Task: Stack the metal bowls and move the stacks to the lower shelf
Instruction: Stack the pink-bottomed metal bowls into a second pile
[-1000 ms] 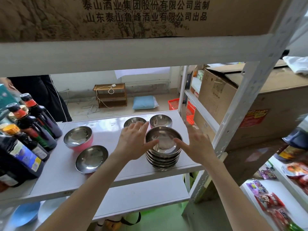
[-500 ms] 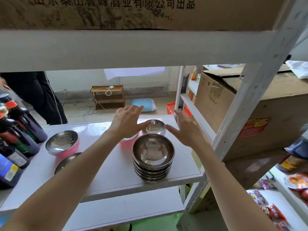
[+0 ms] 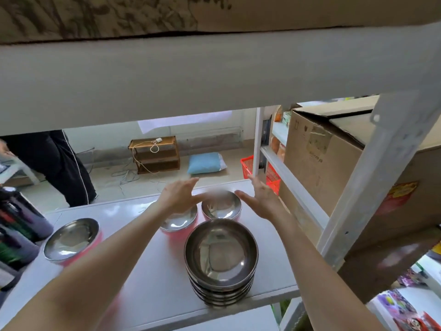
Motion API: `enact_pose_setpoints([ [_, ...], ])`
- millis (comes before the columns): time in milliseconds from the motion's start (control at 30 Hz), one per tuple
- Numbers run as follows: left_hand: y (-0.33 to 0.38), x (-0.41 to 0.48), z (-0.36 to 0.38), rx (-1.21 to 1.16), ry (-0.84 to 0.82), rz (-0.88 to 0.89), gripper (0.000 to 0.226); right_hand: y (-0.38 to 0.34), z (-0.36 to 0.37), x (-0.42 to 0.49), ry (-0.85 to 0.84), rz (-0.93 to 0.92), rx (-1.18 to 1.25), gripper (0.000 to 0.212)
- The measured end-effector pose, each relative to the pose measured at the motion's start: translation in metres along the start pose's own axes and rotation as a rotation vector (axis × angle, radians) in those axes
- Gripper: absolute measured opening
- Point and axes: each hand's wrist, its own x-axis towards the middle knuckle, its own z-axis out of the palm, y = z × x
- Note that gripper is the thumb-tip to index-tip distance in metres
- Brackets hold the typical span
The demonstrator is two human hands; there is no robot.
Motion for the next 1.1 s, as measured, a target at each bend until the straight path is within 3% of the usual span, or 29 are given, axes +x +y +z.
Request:
enact_pose_setpoints([
  [333,-0.011,0.025,0.054,-0.101,-0.169,-0.024,0.107,0.03,0.048,0.016,-0.13,0.145,0.222,0.087],
  [633,-0.016,0.041,0.075,0.025,-0.138,0.037,0.084,0.031,0.066,0.018,-0.195,0.175,0.272,0.077],
  [867,-0.014,0.043,0.089,-0.009,-0.108,0.02,0.076,0.031,0.076,0.014,-0.171,0.139,0.294,0.058],
  [1000,-0.013,0.044,0.091,-0.038,-0.116,0.011,0.083,0.028,0.078,0.015,-0.153,0.158,0.332,0.055],
  [1100,-0.01,0.044,0.09,-0.081,-0.122,-0.002,0.069,0.027,0.076,0.016,-0.14,0.176,0.341,0.055],
])
